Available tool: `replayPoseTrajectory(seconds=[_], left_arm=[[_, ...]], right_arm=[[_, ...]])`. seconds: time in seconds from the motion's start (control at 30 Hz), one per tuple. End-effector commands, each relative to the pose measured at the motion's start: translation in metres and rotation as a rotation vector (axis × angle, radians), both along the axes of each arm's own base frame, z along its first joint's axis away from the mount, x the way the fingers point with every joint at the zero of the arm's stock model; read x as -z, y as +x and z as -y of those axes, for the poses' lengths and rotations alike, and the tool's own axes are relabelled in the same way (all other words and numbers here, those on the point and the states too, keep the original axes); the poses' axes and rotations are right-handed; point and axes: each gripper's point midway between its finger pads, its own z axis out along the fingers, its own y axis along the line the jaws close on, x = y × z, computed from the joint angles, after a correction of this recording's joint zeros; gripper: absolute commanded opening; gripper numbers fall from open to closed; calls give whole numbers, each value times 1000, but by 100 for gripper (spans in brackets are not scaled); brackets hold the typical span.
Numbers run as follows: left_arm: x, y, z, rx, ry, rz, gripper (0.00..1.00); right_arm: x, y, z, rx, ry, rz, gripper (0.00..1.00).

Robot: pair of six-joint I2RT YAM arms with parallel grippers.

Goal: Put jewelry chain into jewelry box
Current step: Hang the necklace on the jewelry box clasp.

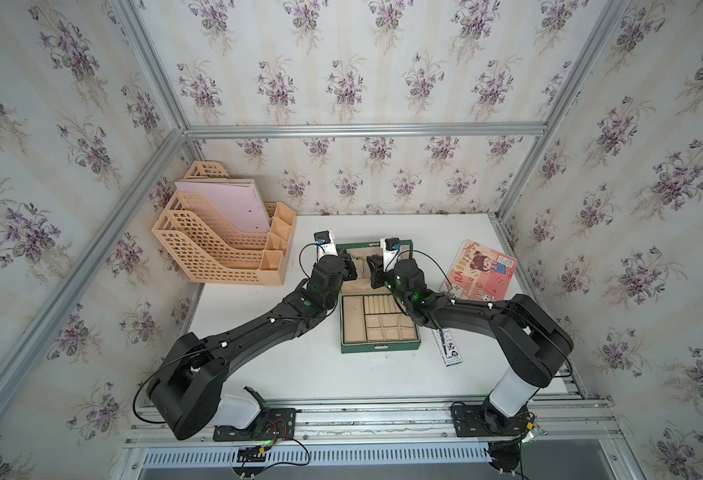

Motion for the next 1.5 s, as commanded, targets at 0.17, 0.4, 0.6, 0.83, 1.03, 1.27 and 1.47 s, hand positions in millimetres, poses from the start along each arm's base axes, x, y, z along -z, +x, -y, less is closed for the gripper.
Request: replayPoseTrajectory(seconds=[0.17,0.4,0.6,0.83,1.03,1.27,1.47], left_arm=[[7,-2,0,5,5,-30,0],[29,-12,4,37,17,-109,0],[64,-20,13,73,24,-216,0],[84,-25,29,139,19,-310,0],[90,-27,32,146,22,-355,0],[102,-30,29,130,47,-404,0],[114,-28,32,126,89,-462,0]], right_arm=[[-23,-13,7,-11,46,3,34],[-31,-38,22,-28,118,-39,47],[-21,-59,36,-34,156,-84,49],[-11,-74,51,-21,145,-109,49],[-9,-79,59,-6,136,-109,49],[-6,-79,60,-2,130,-114,50],[-4,-79,62,7,125,-114,50]])
